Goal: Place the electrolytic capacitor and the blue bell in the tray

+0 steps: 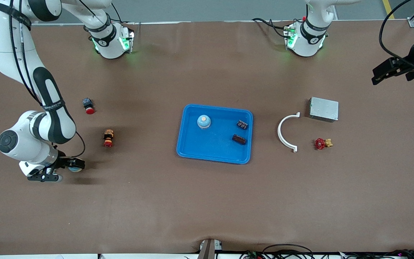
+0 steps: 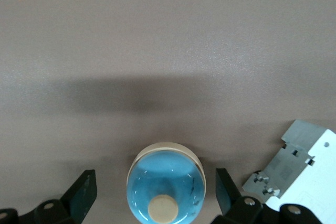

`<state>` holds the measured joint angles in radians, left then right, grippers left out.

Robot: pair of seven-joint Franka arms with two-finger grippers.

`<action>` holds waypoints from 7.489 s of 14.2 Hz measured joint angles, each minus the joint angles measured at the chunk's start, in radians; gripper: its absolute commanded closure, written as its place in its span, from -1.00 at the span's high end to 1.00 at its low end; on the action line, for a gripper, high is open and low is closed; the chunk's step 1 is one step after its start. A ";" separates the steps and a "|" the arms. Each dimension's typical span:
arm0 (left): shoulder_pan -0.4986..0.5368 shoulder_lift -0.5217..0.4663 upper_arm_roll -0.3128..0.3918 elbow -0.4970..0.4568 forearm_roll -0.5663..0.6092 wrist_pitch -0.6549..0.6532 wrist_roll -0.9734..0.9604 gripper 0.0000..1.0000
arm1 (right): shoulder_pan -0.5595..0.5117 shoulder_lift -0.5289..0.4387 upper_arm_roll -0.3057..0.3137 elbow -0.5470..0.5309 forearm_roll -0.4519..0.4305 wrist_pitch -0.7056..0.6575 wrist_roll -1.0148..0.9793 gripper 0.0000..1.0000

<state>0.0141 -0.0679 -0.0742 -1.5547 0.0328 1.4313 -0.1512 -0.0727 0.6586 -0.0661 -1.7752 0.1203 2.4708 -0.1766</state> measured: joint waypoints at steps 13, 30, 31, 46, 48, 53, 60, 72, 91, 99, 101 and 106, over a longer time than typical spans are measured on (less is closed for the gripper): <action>-0.010 -0.032 0.000 -0.045 -0.004 0.011 0.000 1.00 | 0.000 -0.001 -0.002 0.000 0.000 0.000 -0.058 -1.00; -0.013 -0.032 0.000 -0.050 -0.004 0.024 0.000 1.00 | 0.295 -0.126 0.023 0.176 -0.009 -0.392 0.597 -1.00; -0.013 -0.032 0.000 -0.051 -0.004 0.024 0.000 1.00 | 0.337 -0.126 0.024 0.187 -0.009 -0.393 0.678 -1.00; -0.013 -0.029 0.000 -0.054 -0.004 0.036 0.000 1.00 | 0.759 0.010 0.023 0.224 -0.084 -0.195 1.427 -1.00; -0.014 -0.029 -0.005 -0.054 -0.004 0.037 0.000 1.00 | 0.772 0.015 0.023 0.227 -0.087 -0.195 1.454 -1.00; -0.016 -0.022 -0.023 -0.056 -0.004 0.045 0.000 1.00 | 0.805 0.052 0.022 0.247 -0.088 -0.192 1.508 -1.00; -0.016 -0.020 -0.025 -0.056 -0.004 0.047 0.000 1.00 | 0.808 0.094 0.020 0.264 -0.088 -0.143 1.531 -1.00; -0.016 -0.020 -0.026 -0.057 -0.004 0.046 0.000 1.00 | 0.827 0.144 0.019 0.267 -0.092 -0.079 1.568 1.00; -0.017 -0.020 -0.045 -0.057 -0.004 0.047 -0.001 1.00 | 0.622 0.007 -0.010 0.418 -0.128 -0.546 0.972 1.00; -0.017 -0.020 -0.059 -0.058 -0.004 0.047 -0.002 1.00 | 0.397 -0.181 -0.011 0.371 -0.131 -0.700 0.658 1.00; -0.017 -0.020 -0.059 -0.059 -0.004 0.047 -0.002 1.00 | 0.354 -0.236 -0.011 0.365 -0.131 -0.737 0.601 1.00; -0.017 -0.020 -0.059 -0.059 -0.004 0.047 -0.002 1.00 | 0.221 -0.339 -0.011 0.359 -0.132 -0.793 0.326 1.00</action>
<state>-0.0032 -0.0875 -0.1331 -1.6136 0.0289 1.4782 -0.1532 0.1488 0.3193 -0.0776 -1.4158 -0.0120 1.6775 0.1499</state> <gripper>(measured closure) 0.000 0.000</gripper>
